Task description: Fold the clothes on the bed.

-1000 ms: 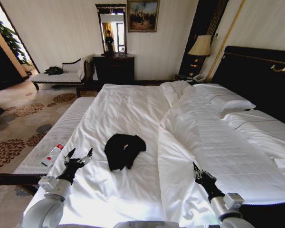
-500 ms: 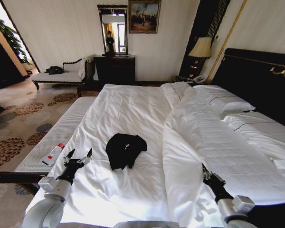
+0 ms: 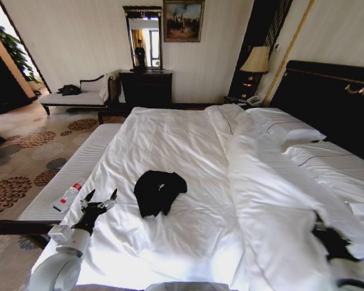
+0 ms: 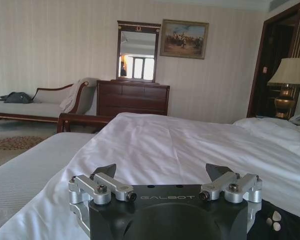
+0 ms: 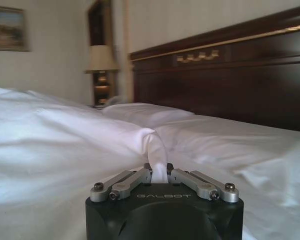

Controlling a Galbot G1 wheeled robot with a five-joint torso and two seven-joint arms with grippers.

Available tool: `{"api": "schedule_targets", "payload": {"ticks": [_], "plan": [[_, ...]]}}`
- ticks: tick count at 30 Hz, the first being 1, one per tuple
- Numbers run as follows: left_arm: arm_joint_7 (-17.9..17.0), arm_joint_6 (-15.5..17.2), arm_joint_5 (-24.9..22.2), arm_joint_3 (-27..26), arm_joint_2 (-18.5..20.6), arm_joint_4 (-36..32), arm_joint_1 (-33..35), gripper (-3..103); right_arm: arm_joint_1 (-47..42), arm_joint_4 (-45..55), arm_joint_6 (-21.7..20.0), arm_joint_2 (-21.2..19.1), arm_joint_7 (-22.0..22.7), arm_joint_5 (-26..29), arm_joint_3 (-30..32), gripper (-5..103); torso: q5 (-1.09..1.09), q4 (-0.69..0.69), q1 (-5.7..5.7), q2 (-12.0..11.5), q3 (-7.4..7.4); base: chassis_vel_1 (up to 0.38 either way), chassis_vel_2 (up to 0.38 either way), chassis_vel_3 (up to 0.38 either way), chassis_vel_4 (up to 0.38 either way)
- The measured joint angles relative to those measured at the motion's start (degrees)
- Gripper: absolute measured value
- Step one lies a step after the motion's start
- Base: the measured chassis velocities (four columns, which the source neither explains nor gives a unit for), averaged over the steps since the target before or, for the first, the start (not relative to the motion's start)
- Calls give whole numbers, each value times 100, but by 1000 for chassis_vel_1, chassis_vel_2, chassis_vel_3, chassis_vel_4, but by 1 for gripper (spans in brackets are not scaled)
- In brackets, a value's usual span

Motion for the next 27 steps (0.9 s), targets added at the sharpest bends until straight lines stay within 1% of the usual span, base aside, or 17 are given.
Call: {"api": "schedule_targets", "payload": {"ticks": [5,7,9,11,14,17,18,23,25,27], "plan": [[-6,3,-1,-14,0,7,4,100,100,-477,38,-29,18,117,344,1,1,0,0,0,0,0,0,0,0],[-13,10,0,-15,2,7,-8,100,170,-845,93,-94,27,160,578,1,1,0,0,0,0,0,0,0,0],[-15,13,0,-14,5,7,-10,100,186,-923,104,-112,31,170,634,1,1,0,0,0,0,0,0,0,0],[-22,22,0,-13,21,6,-22,100,256,-1247,141,-216,46,194,871,1,1,0,0,0,0,0,0,0,0],[-25,25,0,-13,27,5,-26,100,298,-1425,173,-276,48,185,999,1,1,1,0,0,0,0,0,0,0],[-34,32,0,-12,38,-8,-28,100,396,-1936,286,-433,52,2,1239,1,0,1,0,0,0,0,0,0,0],[-34,32,0,-12,38,-8,-28,100,396,-1936,286,-433,52,2,1239,1,0,1,0,0,0,0,0,0,0],[-49,37,1,-19,44,-27,-14,100,558,-2811,422,-696,69,-173,1489,1,2,1,0,0,0,0,0,0,0],[-50,38,1,-21,44,-32,-9,100,571,-2914,449,-726,69,-197,1512,1,2,1,0,0,0,0,0,0,0],[-50,39,2,-29,45,-45,7,100,607,-3278,602,-849,61,-335,1556,1,1,1,0,0,0,0,0,0,0]]}}
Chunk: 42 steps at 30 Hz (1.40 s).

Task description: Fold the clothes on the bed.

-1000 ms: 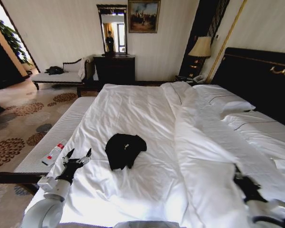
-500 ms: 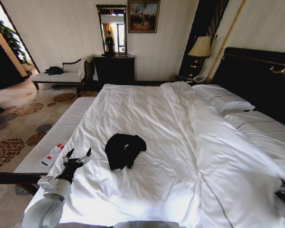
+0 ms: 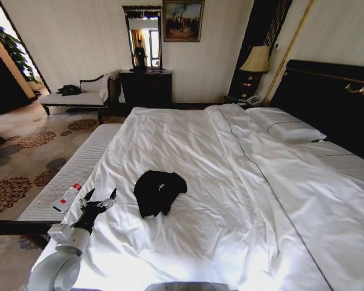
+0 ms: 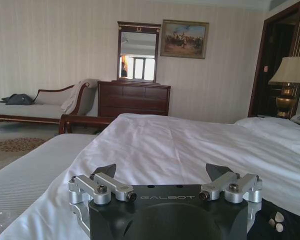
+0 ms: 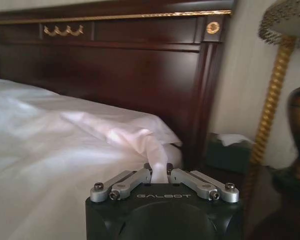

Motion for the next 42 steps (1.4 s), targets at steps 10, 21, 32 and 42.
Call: {"api": "schedule_targets", "payload": {"ticks": [10,21,32,42], "plan": [[-35,39,7,-10,13,-77,16,100,234,-1001,443,-740,-43,-399,105,1,0,3,1,-1,1,0,0,0,0],[-42,55,46,12,-11,-116,62,100,223,-1185,623,-321,-27,-624,19,1,0,1,0,0,0,0,0,0,0],[-43,55,46,-20,-17,-142,88,100,235,-1427,734,-262,-26,-771,-32,7,-6,-6,1,0,0,0,0,0,0],[-21,14,49,-63,-59,-137,190,100,194,-1233,761,-311,-19,-673,75,44,-4,0,0,0,0,0,0,0,0]]}}
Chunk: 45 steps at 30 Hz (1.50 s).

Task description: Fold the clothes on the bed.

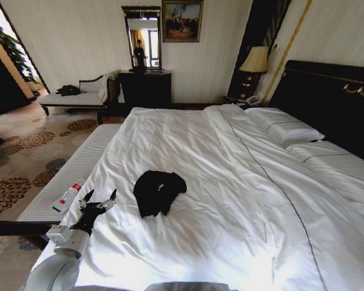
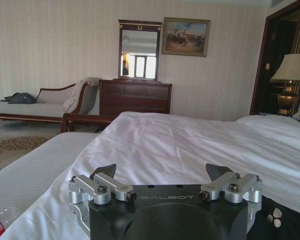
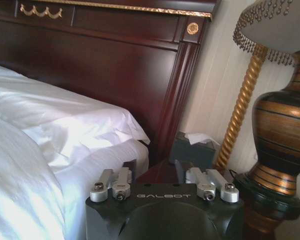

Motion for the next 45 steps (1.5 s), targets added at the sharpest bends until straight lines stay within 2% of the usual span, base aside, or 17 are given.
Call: {"api": "schedule_targets", "payload": {"ticks": [1,2,4,5,7,10,13,15,16,26,31,34,36,41,45], "plan": [[2,-3,0,-1,-1,2,2,100,-6,21,4,7,-11,13,1,44,0,0,0,0,0,0,0,0,0],[6,-6,3,-1,-5,7,4,100,-27,106,33,55,-66,54,3,55,0,0,0,0,0,0,0,0,0],[8,-7,5,-1,-6,8,0,100,-41,166,68,96,-108,79,-3,55,1,-1,0,0,0,0,0,0,0],[8,-8,6,2,-6,8,-12,100,-57,273,125,165,-181,116,-27,66,1,-1,0,1,0,0,0,0,0],[8,-8,6,3,-6,8,-17,100,-69,325,151,194,-221,139,-43,66,1,-1,0,0,0,0,0,0,0],[8,-8,6,6,-1,7,-26,100,-146,640,261,324,-432,272,-129,83,1,-1,0,0,0,0,0,0,0],[8,-8,10,9,-4,7,-19,100,-215,938,310,432,-551,364,-218,88,2,-1,0,0,0,0,0,0,0],[10,-8,20,13,-16,9,2,100,-268,1291,315,541,-597,454,-324,98,2,-1,0,0,0,0,0,0,0],[12,-9,24,13,-20,9,9,100,-283,1430,314,577,-605,477,-366,99,2,-1,0,0,0,0,0,0,0],[28,-18,37,-7,-31,-34,85,100,-568,2947,426,901,-980,582,-1120,100,2,0,0,0,0,0,0,0,0],[31,-19,72,14,-41,-40,98,100,-675,3616,578,1092,-1095,400,-1650,100,0,0,0,0,0,0,0,0,0],[33,-23,83,18,-42,-39,108,100,-703,3916,590,1197,-1075,177,-1927,100,1,0,0,0,0,0,0,0,0],[34,-25,91,24,-42,-33,112,100,-689,4083,570,1283,-875,-198,-2221,100,0,0,0,0,0,0,0,0,0],[36,-29,111,40,-56,-28,117,100,-642,4197,552,1426,-655,-656,-2609,100,2,0,0,0,0,0,0,0,0],[40,-37,119,42,-58,-15,132,100,-657,4295,499,1466,-644,-727,-2713,100,2,0,0,0,0,0,0,0,0]]}}
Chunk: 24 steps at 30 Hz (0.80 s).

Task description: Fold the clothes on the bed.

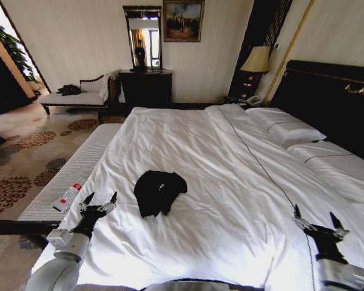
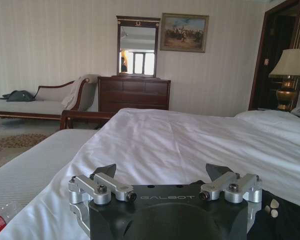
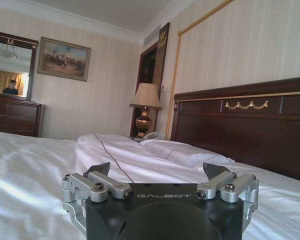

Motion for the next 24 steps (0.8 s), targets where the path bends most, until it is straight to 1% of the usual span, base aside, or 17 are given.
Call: {"api": "schedule_targets", "payload": {"ticks": [5,12,14,18,21,23,24], "plan": [[2,-4,18,38,-1,17,-31,100,-48,137,-69,-6,-4,-6,-54,100,0,0,0,0,0,62,40,-56,-59],[2,5,28,80,9,34,-98,100,-123,235,-90,32,-45,9,-132,100,1,0,0,0,0,162,168,-166,-171],[-4,12,28,85,22,49,-114,100,-138,251,-68,74,-74,-3,-191,100,-3,0,1,0,0,141,174,-172,-155],[-13,17,27,87,30,64,-122,100,-154,266,4,130,-110,-7,-302,100,-5,0,0,1,-1,101,115,-61,-102],[-13,19,26,92,34,71,-123,100,-161,268,16,160,-116,-27,-361,100,-2,0,0,1,-1,0,0,0,0],[-13,24,25,103,38,79,-139,100,-164,266,15,179,-123,-231,-383,100,5,0,0,0,0,0,0,0,0],[-13,28,24,110,40,83,-151,100,-164,258,13,186,-122,-302,-395,100,5,-1,0,0,0,-59,-62,-5,21]]}}
